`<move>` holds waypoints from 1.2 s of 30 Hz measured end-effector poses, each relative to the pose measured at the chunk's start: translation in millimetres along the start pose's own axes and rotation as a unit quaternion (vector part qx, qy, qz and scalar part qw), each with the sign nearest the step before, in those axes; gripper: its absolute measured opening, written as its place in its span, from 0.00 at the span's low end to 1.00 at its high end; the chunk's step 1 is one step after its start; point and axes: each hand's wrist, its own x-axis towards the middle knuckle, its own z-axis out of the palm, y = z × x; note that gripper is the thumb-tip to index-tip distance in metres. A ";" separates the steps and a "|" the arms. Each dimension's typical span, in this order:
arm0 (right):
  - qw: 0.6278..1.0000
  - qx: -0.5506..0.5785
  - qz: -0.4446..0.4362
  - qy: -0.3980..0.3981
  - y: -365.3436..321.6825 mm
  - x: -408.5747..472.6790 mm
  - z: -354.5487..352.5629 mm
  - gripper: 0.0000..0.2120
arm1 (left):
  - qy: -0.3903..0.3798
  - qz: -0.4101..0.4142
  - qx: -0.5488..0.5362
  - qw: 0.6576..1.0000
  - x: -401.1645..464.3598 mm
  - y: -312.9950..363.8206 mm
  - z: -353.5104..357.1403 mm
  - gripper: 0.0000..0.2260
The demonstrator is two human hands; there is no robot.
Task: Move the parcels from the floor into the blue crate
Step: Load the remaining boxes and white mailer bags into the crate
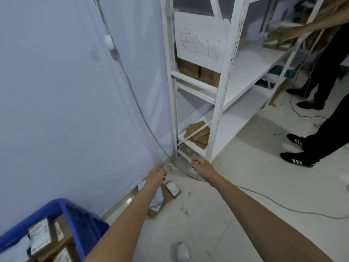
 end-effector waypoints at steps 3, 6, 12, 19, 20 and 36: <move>0.999 -0.037 -0.008 -0.023 -12.0 34.2 2.2 0.17 | 0.008 -0.009 -0.025 1.000 33.2 14.6 7.7 0.04; 0.996 -0.069 -0.010 -0.046 -28.4 73.3 0.4 0.19 | 0.016 -0.018 -0.050 0.998 78.5 33.3 17.1 0.05; 0.990 -0.119 -0.005 -0.075 -52.5 150.6 -8.0 0.17 | 0.038 -0.061 -0.111 0.991 149.2 62.4 34.2 0.10; 0.977 -0.165 0.021 -0.132 -55.8 225.9 2.7 0.14 | 0.038 -0.097 -0.124 0.987 191.8 63.4 27.5 0.05; 0.974 -0.173 0.024 -0.147 -54.9 236.7 3.7 0.14 | 0.043 -0.100 -0.127 0.986 199.6 59.3 25.1 0.04; 0.934 -0.256 0.092 -0.233 77.3 414.5 24.1 0.16 | 0.179 -0.240 -0.244 0.922 318.7 -70.8 97.3 0.03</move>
